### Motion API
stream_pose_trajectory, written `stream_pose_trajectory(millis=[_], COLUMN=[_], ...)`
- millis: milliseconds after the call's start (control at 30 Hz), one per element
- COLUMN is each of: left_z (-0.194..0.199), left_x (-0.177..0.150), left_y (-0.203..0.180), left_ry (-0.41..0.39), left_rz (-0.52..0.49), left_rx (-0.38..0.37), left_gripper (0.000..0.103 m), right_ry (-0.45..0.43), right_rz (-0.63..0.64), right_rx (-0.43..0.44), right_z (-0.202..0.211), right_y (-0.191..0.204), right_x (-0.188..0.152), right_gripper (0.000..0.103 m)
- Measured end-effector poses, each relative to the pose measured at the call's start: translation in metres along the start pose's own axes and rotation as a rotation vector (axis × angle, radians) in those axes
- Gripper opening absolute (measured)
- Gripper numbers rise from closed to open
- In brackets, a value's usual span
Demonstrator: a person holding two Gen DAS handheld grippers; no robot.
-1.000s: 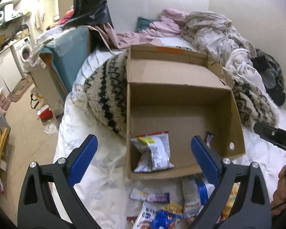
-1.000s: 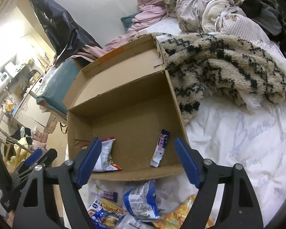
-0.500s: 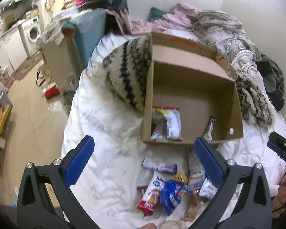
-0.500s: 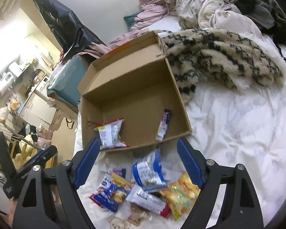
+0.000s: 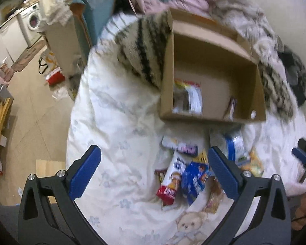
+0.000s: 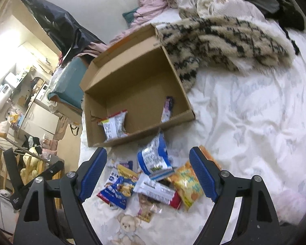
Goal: Organize snacks
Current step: 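Withdraw the left gripper and grasp the blue snack bag from the pile, then lift the blue snack bag with the left gripper while the right gripper grasps the yellow chip bag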
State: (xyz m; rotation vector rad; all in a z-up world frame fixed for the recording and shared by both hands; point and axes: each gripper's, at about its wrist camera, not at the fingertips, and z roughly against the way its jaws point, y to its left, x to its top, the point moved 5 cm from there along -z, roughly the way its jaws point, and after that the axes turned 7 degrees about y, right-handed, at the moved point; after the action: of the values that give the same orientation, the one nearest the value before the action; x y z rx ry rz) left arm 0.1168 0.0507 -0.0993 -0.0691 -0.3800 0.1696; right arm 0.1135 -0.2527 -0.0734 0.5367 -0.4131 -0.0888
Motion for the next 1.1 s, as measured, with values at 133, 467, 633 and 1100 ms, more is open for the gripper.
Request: stream_pose_trajectory(millis=[133, 467, 633, 1100], left_z=[-0.028, -0.09, -0.109, -0.103], left_x=[-0.016, -0.039, -0.041, -0.061], left_y=[-0.025, -0.088, -0.106, -0.089], left_ry=[0.118, 0.285, 0.33, 0.385], left_rz=[-0.089, -0.316, -0.371, -0.254], left_rx=[-0.042, -0.021, -0.026, -0.079], left_gripper=[0.098, 0.083, 0.08, 0.027], right_ry=[0.009, 0.035, 0.024, -0.008], right_rz=[0.006, -0.093, -0.119, -0.108], right_rx=[-0.033, -0.017, -0.012, -0.065], right_z=[-0.001, -0.002, -0.001, 0.002], right_y=[-0.007, -0.032, -0.037, -0.039], right_x=[-0.004, -0.006, -0.004, -0.001], right_gripper=[0.085, 0.085, 0.085, 0.085])
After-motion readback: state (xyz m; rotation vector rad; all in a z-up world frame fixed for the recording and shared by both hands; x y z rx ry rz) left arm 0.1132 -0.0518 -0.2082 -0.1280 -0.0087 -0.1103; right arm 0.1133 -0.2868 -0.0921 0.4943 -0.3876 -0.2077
